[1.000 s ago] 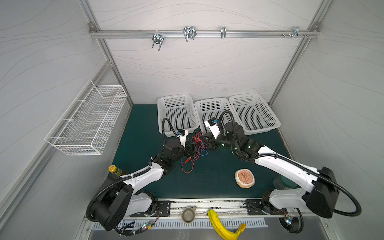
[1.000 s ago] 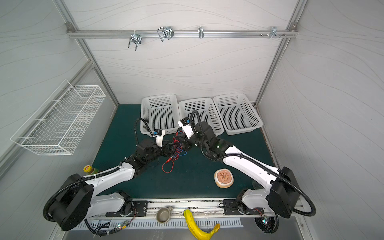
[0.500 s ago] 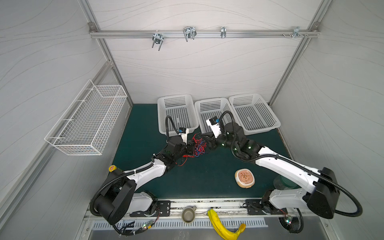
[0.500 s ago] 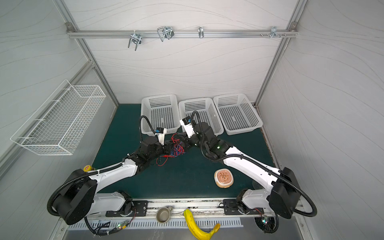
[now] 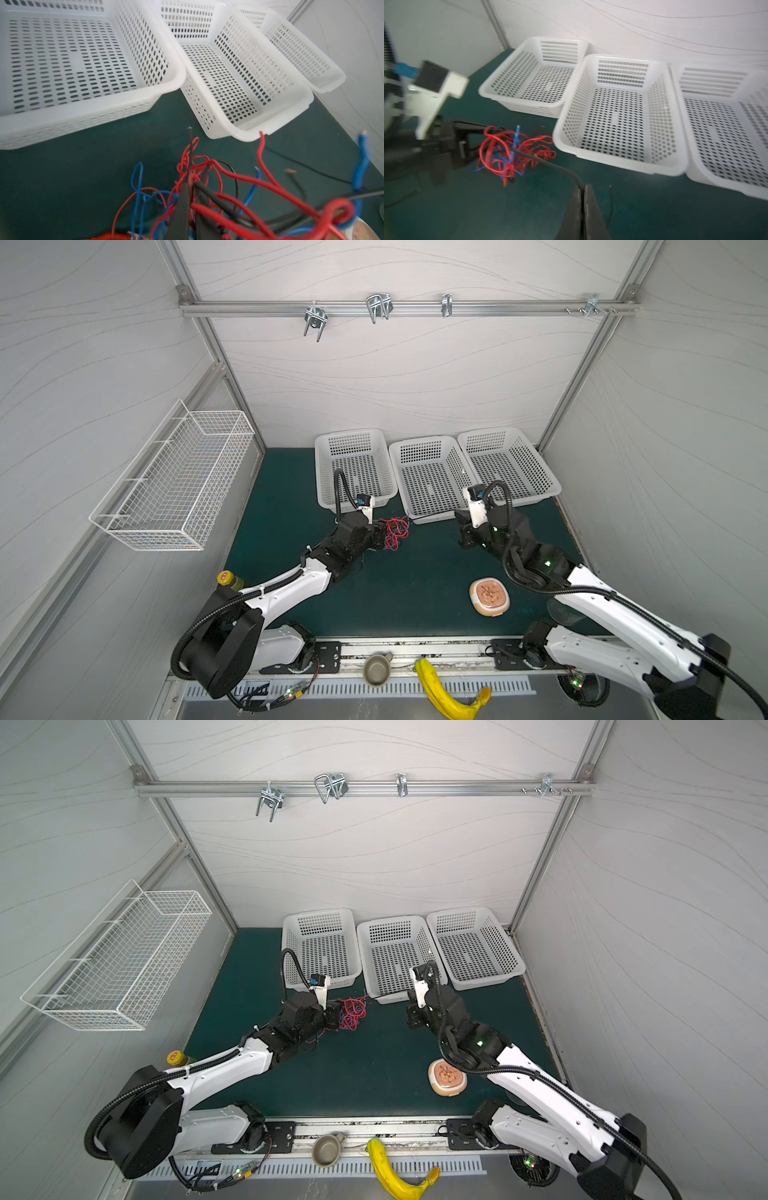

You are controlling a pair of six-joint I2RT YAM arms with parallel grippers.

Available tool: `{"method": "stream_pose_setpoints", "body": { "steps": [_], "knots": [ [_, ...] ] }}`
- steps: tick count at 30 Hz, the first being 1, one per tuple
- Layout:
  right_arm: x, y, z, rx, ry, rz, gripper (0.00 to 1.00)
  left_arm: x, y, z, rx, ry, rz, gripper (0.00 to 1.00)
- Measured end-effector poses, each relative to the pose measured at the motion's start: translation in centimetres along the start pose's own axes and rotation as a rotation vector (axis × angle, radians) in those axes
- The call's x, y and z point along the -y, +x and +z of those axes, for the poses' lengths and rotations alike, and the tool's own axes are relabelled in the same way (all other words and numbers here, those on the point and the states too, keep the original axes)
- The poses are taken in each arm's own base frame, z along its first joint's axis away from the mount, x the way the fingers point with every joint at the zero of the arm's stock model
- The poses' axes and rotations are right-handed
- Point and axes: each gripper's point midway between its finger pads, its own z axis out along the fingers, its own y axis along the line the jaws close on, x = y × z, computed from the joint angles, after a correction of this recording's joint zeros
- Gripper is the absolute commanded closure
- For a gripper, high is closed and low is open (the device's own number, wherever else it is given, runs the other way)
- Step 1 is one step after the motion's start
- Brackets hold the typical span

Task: Untangle the cables
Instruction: 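Pull the black wire out with the right gripper, lifting toward the baskets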

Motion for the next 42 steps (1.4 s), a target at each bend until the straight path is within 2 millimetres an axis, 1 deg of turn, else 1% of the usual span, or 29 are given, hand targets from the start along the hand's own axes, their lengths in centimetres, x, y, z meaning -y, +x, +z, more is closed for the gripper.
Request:
{"method": "stream_pose_setpoints", "body": {
  "steps": [3,6,9,12,19,23,29,37,40,42],
  "knots": [
    [3.6,-0.2,-1.8,0.026,0.114,0.045,1.00,-0.5,-0.6,-0.3,0.022,-0.034,0.008,1.00],
    [6.7,-0.6,-4.0,0.073,0.212,0.101,1.00,-1.7,-0.1,-0.4,0.007,-0.095,0.022,1.00],
    [8.1,-0.6,-5.5,0.106,0.250,0.131,1.00,-2.2,0.0,-0.6,0.002,-0.122,0.039,1.00],
    [9.1,-0.2,-6.3,0.112,0.285,0.142,1.00,-2.9,0.0,-0.8,0.003,-0.160,0.051,1.00],
    [10.1,0.2,-6.9,0.103,0.333,0.131,1.00,-4.1,0.2,-1.6,0.007,-0.219,0.076,1.00],
    [10.7,-0.1,-8.2,0.135,0.360,0.125,1.00,-4.6,0.4,-2.3,0.017,-0.237,0.087,1.00],
    [11.9,-0.4,-10.1,0.167,0.414,0.111,1.00,-5.4,0.2,-3.5,0.051,-0.269,0.105,1.00],
    [13.0,-2.0,-12.6,0.238,0.481,0.112,1.00,-6.9,0.6,-4.7,0.068,-0.324,0.113,1.00],
    [13.9,-3.0,-14.3,0.287,0.530,0.133,1.00,-8.3,1.2,-5.0,0.051,-0.379,0.112,1.00],
    [14.2,-4.0,-15.5,0.327,0.546,0.143,1.00,-9.0,1.8,-5.1,0.033,-0.405,0.115,1.00]
  ]
}}
